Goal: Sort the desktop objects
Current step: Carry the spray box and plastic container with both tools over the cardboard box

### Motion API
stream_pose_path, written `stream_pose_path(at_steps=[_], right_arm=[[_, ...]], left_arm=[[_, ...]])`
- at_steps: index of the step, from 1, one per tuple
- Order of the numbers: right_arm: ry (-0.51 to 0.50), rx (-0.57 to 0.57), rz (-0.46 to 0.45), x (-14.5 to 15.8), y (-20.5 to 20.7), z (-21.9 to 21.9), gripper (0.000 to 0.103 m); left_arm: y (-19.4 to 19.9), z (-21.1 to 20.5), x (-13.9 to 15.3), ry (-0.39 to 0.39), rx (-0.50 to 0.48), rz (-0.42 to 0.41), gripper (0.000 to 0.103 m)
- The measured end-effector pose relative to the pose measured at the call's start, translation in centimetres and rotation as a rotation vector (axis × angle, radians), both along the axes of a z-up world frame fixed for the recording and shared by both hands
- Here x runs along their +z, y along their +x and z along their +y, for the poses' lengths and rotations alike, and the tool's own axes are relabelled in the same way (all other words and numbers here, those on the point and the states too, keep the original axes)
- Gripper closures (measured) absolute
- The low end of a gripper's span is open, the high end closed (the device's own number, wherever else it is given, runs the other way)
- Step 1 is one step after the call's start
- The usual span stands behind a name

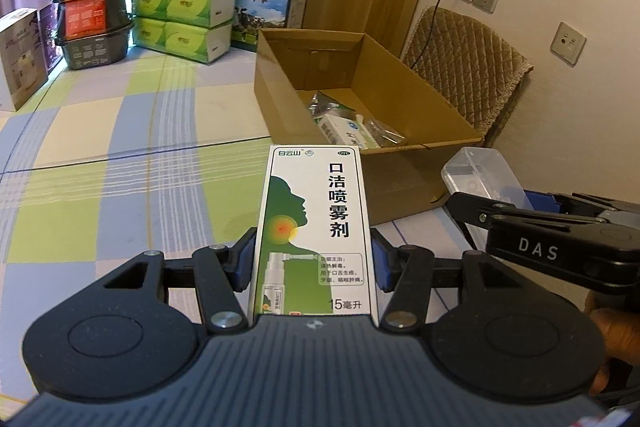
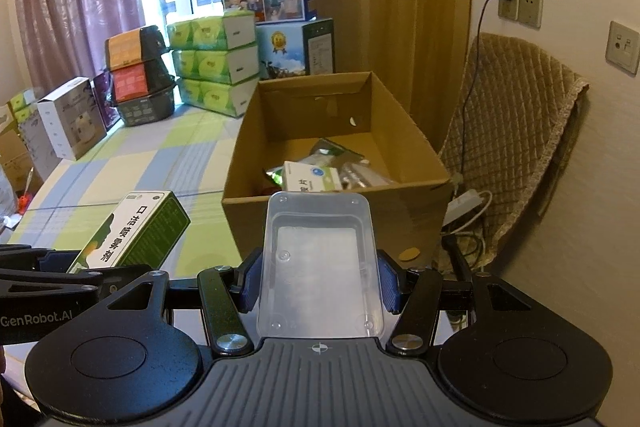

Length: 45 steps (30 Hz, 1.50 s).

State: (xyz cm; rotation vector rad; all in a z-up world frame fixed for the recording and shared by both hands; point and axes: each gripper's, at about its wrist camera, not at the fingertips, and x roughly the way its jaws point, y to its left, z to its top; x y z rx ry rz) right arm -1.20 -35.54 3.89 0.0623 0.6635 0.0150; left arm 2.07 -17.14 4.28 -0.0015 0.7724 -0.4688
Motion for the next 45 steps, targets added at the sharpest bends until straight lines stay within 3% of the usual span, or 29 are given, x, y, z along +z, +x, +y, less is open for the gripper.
stream_pose_path(at_steps=[25, 45], right_arm=[[-0.027, -0.023, -0.024, 0.7, 1.3, -1.9, 0.049], [-0.038, -0.019, -0.050, 2.6, 7.6, -4.8, 0.049]], left_arm=[[1.9, -3.3, 1.1, -0.012, -0.035, -0.026, 0.053], [7.5, -6.2, 3.0, -0.023, -0.025, -0.056, 0.053]])
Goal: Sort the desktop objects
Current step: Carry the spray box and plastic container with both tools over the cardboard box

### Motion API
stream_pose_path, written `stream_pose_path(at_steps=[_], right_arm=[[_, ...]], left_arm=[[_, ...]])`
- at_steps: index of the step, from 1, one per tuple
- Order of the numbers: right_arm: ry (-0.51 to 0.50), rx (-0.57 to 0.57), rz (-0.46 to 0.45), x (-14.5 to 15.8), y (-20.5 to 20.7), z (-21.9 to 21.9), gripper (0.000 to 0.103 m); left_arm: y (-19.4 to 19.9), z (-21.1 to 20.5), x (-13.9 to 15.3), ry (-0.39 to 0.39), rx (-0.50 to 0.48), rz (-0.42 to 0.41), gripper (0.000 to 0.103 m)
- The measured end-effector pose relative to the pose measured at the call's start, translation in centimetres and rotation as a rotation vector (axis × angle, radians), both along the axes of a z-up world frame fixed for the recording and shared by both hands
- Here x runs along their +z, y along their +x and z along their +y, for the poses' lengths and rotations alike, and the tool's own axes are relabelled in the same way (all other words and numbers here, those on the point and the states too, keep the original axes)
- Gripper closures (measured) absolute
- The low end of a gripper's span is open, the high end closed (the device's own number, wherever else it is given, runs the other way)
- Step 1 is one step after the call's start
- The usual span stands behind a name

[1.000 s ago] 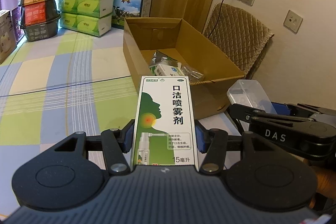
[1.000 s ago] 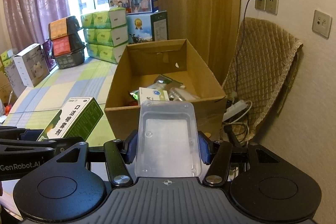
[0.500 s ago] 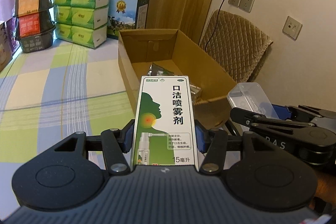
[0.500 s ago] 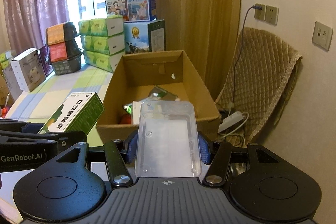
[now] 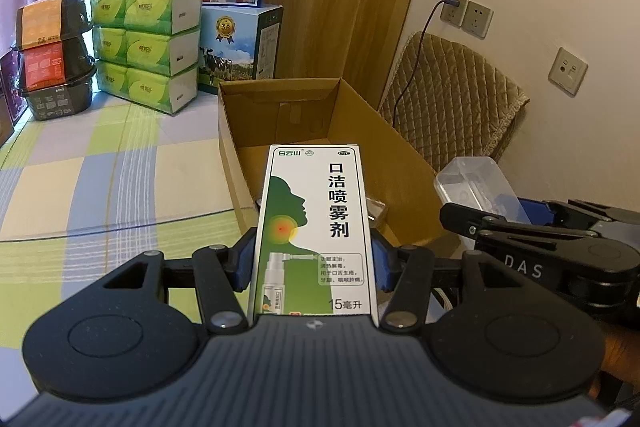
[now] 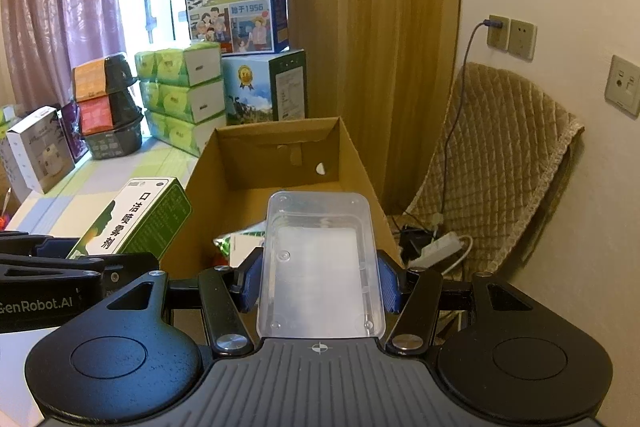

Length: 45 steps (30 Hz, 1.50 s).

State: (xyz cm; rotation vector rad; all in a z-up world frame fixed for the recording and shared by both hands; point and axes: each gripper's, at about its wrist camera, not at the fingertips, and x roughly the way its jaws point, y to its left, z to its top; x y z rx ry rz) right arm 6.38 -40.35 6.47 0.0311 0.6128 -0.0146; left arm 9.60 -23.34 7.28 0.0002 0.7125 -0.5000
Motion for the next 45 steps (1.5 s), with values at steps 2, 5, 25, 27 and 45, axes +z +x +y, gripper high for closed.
stream_pose_path(at_steps=[2, 5, 25, 27, 45], right_arm=[[-0.002, 0.004, 0.000, 0.1, 0.6, -0.1, 0.049], [-0.003, 0.010, 0.002, 0.0, 1.4, -0.1, 0.049], [-0.009, 0.026, 0.019, -0.6, 4.7, -0.5, 0.049], [-0.010, 0.026, 0.022, -0.7, 5.1, -0.6, 0.049], [-0.010, 0.031, 0.040, -1.2, 7.1, -1.0, 0.049]], left_arm=[[0.5, -0.3, 0.1, -0.001, 0.001, 0.001, 0.053], [1.1, -0.5, 0.0, -0.002, 0.001, 0.005, 0.053], [4.0, -1.7, -0.7, -0.012, 0.008, 0.035, 0.053], [4.2, -1.8, -0.7, -0.013, 0.009, 0.035, 0.053], [5.8, -2.5, -1.5, -0.020, 0.016, 0.056, 0.053]])
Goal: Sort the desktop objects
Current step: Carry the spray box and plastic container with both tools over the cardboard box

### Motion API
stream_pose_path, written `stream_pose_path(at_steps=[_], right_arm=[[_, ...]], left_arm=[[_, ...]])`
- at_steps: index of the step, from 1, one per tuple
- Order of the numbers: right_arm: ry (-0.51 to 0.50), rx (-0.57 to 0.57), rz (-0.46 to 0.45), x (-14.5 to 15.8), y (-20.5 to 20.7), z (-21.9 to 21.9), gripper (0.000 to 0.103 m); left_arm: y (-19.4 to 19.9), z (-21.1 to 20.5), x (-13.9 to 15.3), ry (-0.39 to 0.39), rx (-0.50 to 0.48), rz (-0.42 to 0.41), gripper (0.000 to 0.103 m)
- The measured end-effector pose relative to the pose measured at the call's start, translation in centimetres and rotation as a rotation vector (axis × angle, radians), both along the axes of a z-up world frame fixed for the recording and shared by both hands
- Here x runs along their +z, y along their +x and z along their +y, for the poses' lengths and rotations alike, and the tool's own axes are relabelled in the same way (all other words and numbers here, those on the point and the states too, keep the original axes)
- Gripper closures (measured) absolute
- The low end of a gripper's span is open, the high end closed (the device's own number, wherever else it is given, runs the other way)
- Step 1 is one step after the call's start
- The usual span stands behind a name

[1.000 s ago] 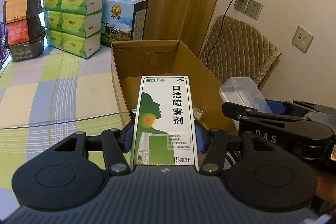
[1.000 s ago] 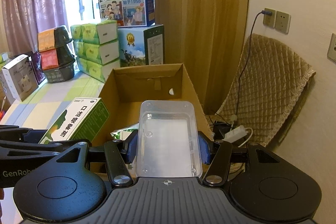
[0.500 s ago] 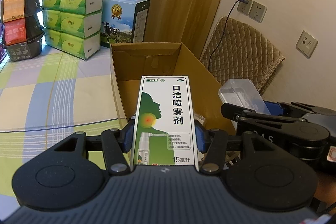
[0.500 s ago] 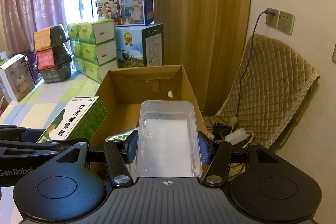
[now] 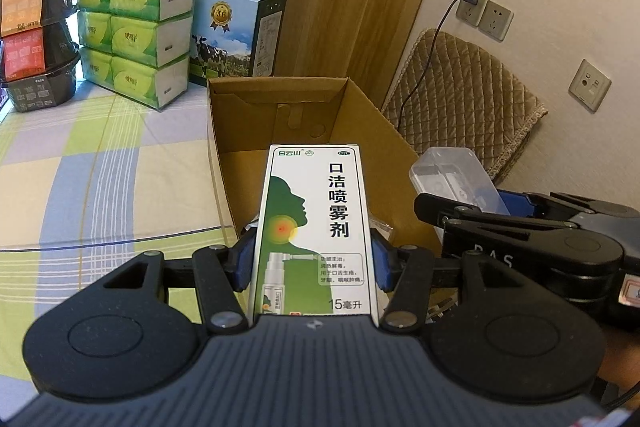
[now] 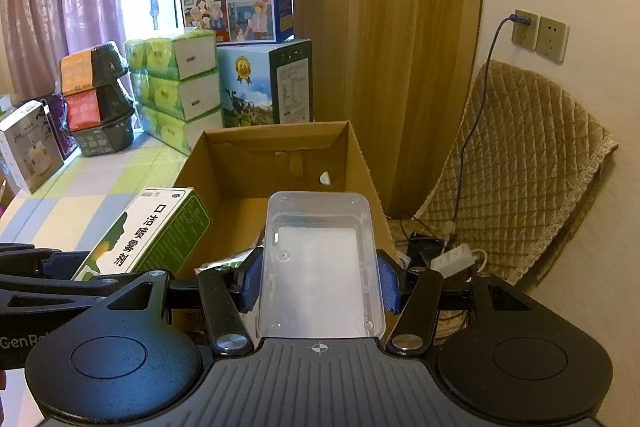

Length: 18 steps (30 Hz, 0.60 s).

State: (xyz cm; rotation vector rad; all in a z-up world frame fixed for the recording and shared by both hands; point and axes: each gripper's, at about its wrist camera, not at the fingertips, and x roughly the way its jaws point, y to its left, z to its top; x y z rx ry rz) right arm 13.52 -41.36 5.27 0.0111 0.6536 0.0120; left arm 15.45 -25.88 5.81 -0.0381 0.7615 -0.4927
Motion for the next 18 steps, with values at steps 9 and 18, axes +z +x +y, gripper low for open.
stream_pose_path(at_steps=[9, 18], right_arm=[[0.005, -0.001, 0.009, -0.5, 0.9, -0.3, 0.049], [0.007, -0.006, 0.014, -0.8, 1.3, -0.5, 0.049]], left_arm=[[0.5, -0.2, -0.3, 0.000, 0.005, 0.005, 0.053], [1.2, -0.7, -0.4, -0.008, 0.007, 0.008, 0.053]])
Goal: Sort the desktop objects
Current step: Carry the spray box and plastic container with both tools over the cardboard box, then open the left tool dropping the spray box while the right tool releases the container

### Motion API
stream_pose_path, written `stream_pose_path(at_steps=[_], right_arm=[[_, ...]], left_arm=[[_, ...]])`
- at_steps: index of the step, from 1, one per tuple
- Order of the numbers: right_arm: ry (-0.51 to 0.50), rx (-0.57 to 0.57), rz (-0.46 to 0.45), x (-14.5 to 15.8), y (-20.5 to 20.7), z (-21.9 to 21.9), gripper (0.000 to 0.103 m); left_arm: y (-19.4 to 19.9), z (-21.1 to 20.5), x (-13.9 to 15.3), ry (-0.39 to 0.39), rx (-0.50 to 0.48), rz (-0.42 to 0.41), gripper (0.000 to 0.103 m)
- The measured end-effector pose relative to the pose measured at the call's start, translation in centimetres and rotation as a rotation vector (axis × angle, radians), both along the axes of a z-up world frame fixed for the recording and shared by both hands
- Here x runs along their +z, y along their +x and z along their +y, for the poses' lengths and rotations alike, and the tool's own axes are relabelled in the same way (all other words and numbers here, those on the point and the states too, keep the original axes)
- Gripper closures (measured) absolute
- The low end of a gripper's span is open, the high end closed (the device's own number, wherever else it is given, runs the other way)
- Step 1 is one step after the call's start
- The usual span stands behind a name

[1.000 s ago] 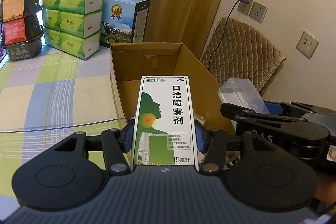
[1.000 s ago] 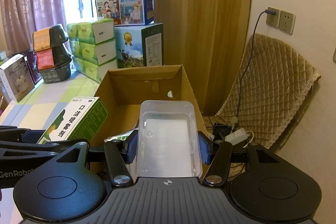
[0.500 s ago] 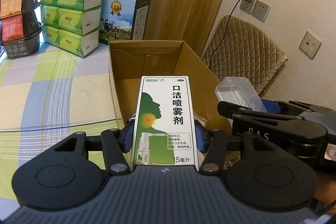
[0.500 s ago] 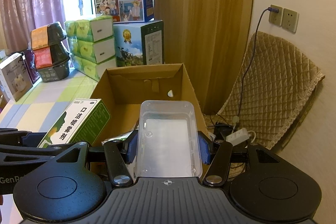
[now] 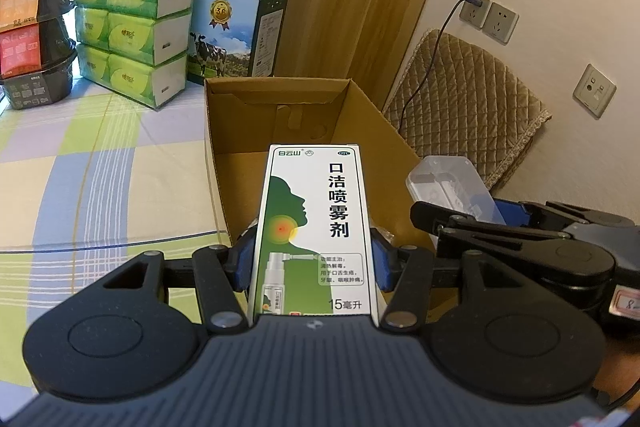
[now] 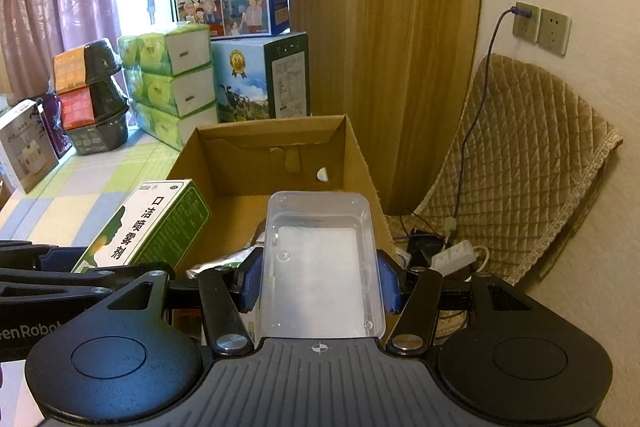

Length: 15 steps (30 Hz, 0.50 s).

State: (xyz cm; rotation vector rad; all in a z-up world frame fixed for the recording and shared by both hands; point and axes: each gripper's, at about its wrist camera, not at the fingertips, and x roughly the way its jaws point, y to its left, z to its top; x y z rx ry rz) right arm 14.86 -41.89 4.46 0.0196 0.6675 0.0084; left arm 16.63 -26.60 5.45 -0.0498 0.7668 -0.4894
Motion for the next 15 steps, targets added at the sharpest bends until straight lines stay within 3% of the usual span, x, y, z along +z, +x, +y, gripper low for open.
stream_pose_path(at_steps=[15], right_arm=[[0.007, -0.017, 0.006, -0.3, 0.4, -0.9, 0.049]], left_arm=[[1.2, -0.7, -0.5, 0.003, 0.016, 0.023, 0.050]])
